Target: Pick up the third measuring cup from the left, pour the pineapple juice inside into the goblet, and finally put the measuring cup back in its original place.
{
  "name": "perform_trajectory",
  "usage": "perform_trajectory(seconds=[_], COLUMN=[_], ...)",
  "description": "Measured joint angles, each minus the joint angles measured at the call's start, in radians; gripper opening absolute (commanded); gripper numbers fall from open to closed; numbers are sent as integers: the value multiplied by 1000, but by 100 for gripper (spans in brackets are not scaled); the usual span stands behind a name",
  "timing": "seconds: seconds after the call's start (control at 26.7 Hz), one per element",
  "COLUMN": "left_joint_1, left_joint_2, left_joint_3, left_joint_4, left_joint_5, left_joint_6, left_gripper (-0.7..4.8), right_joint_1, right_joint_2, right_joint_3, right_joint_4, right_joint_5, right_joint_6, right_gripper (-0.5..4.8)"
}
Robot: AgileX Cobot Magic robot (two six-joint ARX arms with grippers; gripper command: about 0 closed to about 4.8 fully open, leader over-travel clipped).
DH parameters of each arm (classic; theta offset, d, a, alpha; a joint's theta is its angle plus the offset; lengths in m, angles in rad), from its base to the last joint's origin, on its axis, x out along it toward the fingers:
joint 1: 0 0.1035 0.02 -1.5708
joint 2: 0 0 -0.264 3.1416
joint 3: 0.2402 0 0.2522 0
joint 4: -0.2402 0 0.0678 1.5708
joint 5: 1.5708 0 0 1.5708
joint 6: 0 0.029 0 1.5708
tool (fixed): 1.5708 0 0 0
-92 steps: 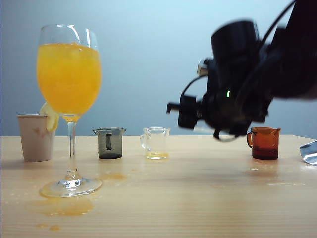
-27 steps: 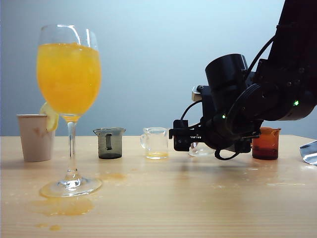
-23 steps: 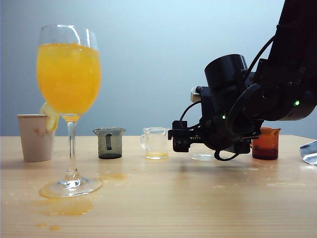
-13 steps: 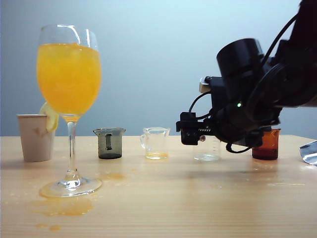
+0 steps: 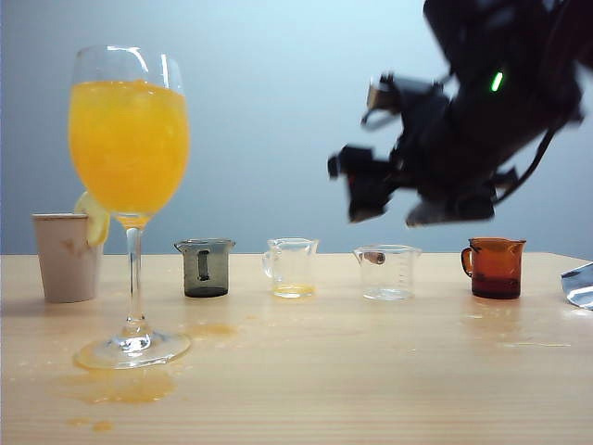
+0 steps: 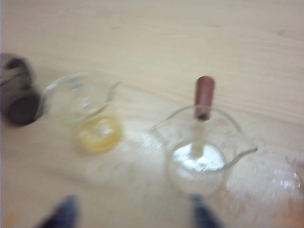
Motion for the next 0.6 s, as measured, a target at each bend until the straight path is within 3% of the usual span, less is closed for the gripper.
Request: perform_trajectory(seconds=[0.22,0.6], left_joint_1=[0,20], left_joint_2=[0,-3], left_joint_3=[0,0], left_joint_4=[0,0], left_joint_5=[0,4], left_joint_6=[0,0], left_gripper=[-3,-3], right_joint_1=[26,9], right_joint_2=[-361,-962], right_joint_3=[0,0], right_joint_4=[-333,-737], right_joint_5=[-156,-137], right_joint_6=[-5,-42], right_gripper=[-8,-8])
